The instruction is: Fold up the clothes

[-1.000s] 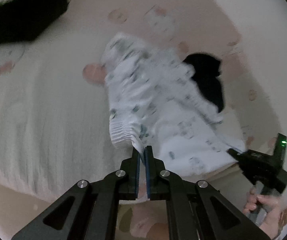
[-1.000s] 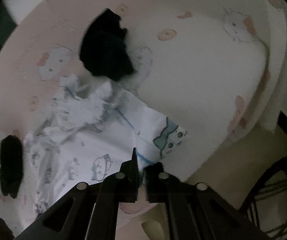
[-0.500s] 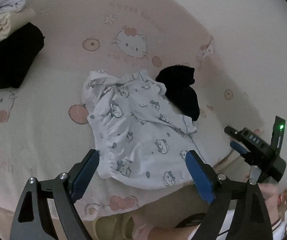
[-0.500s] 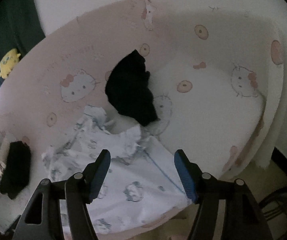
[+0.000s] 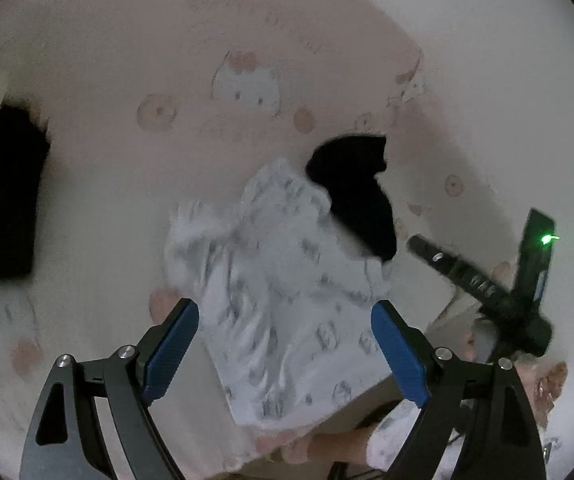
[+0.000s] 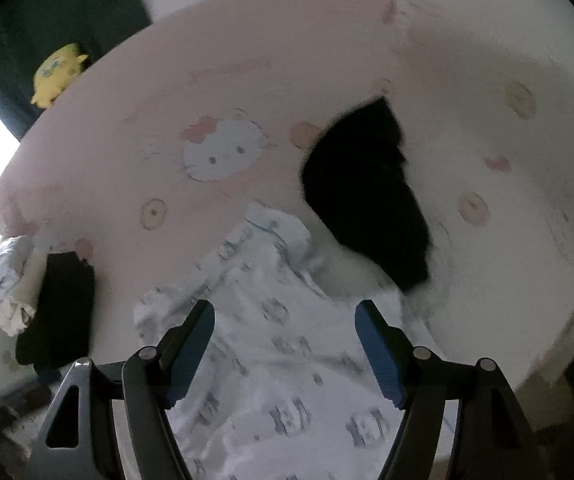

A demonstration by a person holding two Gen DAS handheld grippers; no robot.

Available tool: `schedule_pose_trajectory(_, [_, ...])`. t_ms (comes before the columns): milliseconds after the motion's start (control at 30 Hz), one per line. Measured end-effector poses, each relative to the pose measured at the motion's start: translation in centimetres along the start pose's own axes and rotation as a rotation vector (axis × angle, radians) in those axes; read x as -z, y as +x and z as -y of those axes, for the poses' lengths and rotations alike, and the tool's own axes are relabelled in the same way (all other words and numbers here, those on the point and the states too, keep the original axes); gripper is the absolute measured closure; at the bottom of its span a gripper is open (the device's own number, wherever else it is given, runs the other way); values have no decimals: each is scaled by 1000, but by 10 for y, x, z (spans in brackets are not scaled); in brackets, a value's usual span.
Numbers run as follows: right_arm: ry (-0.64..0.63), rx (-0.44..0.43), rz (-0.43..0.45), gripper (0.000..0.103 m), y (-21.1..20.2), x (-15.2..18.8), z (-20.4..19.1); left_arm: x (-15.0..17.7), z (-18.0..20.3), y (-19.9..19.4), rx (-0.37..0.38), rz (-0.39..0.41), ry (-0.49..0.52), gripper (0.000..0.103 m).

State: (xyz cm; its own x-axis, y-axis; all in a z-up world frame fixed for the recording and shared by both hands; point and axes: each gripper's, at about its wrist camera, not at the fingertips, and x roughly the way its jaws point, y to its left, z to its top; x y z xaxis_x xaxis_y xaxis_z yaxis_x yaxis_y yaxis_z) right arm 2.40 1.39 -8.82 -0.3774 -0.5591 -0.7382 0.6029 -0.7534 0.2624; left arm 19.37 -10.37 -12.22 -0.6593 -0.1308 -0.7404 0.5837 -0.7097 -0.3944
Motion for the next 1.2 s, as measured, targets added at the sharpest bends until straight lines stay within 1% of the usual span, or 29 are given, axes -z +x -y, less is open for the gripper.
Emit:
schedule_pose_trajectory(33, [-24, -12, -4, 31, 3, -8, -4, -13, 6, -4, -2, 6, 26, 15])
schedule_pose_trajectory(133, [-83, -43, -11, 30, 10, -28, -14, -44, 29, -9, -59, -5, 151, 15])
schedule_pose_trajectory(200, [-105, -81, -19, 29, 15, -36, -15, -54, 42, -7, -81, -18, 204, 15])
schedule_pose_trajectory(233, [-113, -95, -29, 26, 18, -39, -14, -59, 47, -4, -92, -30, 225, 15])
schedule_pose_trajectory(300, [-143, -98, -52, 25, 25, -43, -13, -66, 55, 5, -95, -63, 260, 15])
schedule_pose_trajectory(367, [-187, -73, -71, 25, 33, -46, -13, -69, 62, 21, -107, -112, 304, 15])
schedule_pose_trajectory(400, [-199, -57, -75, 25, 37, -47, -12, -71, 64, 33, -112, -153, 326, 15])
schedule_pose_trajectory(433, [-203, -52, -86, 25, 41, -49, -11, -73, 66, 46, -117, -195, 348, 15])
schedule_pose_trajectory(500, [-198, -57, -119, 25, 51, -55, -8, -74, 68, 70, -112, -246, 379, 15])
schedule_pose_trajectory(567, [-175, -65, -162, 25, 65, -61, -5, -72, 67, 94, -115, -296, 435, 15])
schedule_pose_trajectory(633, [-176, -56, -214, 25, 79, -66, -6, -66, 62, 115, -93, -333, 484, 15])
schedule_pose_trajectory(733, [-182, -23, -293, 25, 102, -73, -11, -51, 50, 146, -71, -351, 631, 15])
schedule_pose_trajectory(800, [-158, -18, -337, 25, 118, -76, -15, -46, 41, 161, -79, -376, 684, 15])
schedule_pose_trajectory(833, [-142, -19, -357, 25, 126, -77, -16, -44, 33, 168, -68, -389, 684, 15])
schedule_pose_trajectory(933, [-100, -36, -419, 25, 150, -80, -24, -44, 7, 179, -24, -406, 626, 15])
schedule_pose_trajectory(1033, [-94, -34, -458, 25, 177, -85, -40, -46, -23, 175, 11, -416, 529, 15])
schedule_pose_trajectory(1100, [-47, -64, -474, 25, 191, -88, -46, -46, -45, 169, 34, -417, 460, 15])
schedule_pose_trajectory(1133, [-16, -85, -483, 25, 198, -90, -48, -43, -54, 165, 35, -412, 450, 15])
schedule_pose_trajectory(1200, [57, -109, -501, 25, 209, -91, -51, -37, -65, 158, -4, -400, 464, 15])
